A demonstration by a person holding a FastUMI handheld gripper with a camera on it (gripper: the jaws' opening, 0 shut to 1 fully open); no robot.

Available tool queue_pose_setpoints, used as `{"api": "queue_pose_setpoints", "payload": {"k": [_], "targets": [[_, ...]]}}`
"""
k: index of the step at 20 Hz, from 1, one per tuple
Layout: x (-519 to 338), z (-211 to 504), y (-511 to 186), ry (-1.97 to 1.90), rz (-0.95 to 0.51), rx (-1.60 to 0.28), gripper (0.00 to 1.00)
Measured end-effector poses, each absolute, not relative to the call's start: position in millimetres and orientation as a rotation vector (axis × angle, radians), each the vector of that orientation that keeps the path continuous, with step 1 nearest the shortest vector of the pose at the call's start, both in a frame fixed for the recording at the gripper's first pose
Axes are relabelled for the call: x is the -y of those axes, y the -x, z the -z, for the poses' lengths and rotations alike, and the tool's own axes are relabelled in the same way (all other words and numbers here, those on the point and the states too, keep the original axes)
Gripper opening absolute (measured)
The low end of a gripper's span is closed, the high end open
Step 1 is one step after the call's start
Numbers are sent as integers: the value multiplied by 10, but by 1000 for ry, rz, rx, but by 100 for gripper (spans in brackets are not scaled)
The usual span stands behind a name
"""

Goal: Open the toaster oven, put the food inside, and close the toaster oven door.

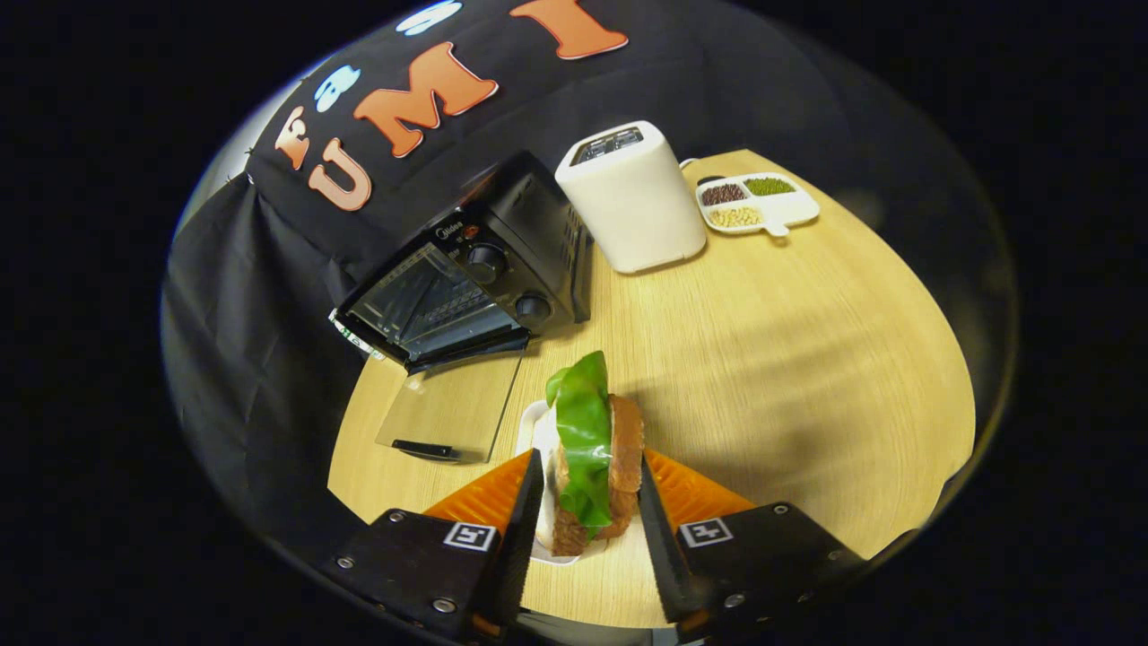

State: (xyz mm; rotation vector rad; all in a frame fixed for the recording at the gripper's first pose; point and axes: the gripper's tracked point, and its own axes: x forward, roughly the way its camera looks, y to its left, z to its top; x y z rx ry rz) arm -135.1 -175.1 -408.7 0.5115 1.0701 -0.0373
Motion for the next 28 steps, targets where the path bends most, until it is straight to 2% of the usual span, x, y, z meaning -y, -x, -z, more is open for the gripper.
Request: {"api": "queue_pose_setpoints", "payload": {"k": [3, 7, 11, 18, 28], "targets": [[1734, 4011, 1370, -599, 27, -1089, 39], [1731, 3931, 1365, -610, 44, -1074, 29], [1787, 3588, 1186, -618, 86, -954, 27], [1338, 3213, 854, -648, 70, -798, 27], [363, 3371, 166, -770, -5, -737, 27]]}}
